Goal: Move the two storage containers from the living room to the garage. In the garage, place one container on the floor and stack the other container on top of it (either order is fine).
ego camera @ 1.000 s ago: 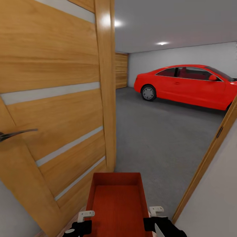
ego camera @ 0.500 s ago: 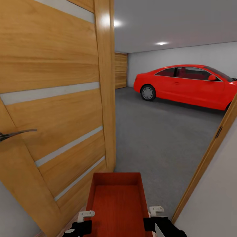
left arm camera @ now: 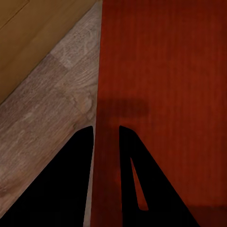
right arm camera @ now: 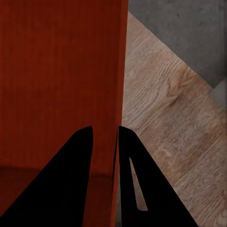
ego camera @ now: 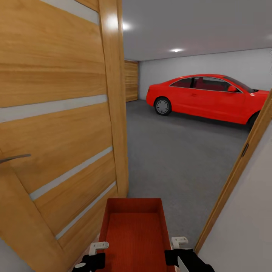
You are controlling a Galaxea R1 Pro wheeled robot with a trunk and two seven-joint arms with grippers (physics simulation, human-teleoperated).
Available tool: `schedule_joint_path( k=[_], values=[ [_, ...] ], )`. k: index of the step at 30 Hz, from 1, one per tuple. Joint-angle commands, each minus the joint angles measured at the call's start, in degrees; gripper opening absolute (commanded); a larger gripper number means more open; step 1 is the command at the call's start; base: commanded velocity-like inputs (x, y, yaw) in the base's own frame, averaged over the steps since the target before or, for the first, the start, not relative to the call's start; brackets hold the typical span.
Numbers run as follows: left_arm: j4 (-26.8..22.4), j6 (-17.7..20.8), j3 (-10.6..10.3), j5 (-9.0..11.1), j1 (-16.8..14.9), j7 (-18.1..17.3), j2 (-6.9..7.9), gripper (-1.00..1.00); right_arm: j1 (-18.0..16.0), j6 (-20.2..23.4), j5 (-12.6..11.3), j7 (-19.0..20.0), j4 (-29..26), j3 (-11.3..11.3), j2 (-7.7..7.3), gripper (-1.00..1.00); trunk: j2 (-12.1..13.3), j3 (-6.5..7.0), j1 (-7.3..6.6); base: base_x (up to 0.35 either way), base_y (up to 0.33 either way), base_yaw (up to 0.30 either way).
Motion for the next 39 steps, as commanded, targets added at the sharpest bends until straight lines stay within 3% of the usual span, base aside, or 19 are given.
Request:
schedule_joint_path(
  k=[1, 21, 39],
  values=[
    [0.22, -0.13, -0.17, -0.28, -0.07, -1.21, 0.07, -1.0, -0.01, 0.33, -0.64, 0.83, -0.21, 1.92, -1.92, -1.0, -0.03, -0.05, 0.0, 0.015, 0.011, -0.043],
    [0.22, -0.09, -0.17, -0.2, -0.07, -1.25, 0.07, -1.0, -0.03, 0.33, -0.64, 0.83, -0.23, 1.91, -1.94, -1.0, -0.03, -0.05, 0.0, 0.006, 0.043, -0.136],
    [0.22, -0.14, -0.22, -0.23, -0.07, -1.26, 0.07, -1.0, -0.02, 0.33, -0.64, 0.83, -0.22, 1.92, -1.94, -1.0, -0.03, -0.05, 0.0, 0.076, 0.085, -0.062]
  ],
)
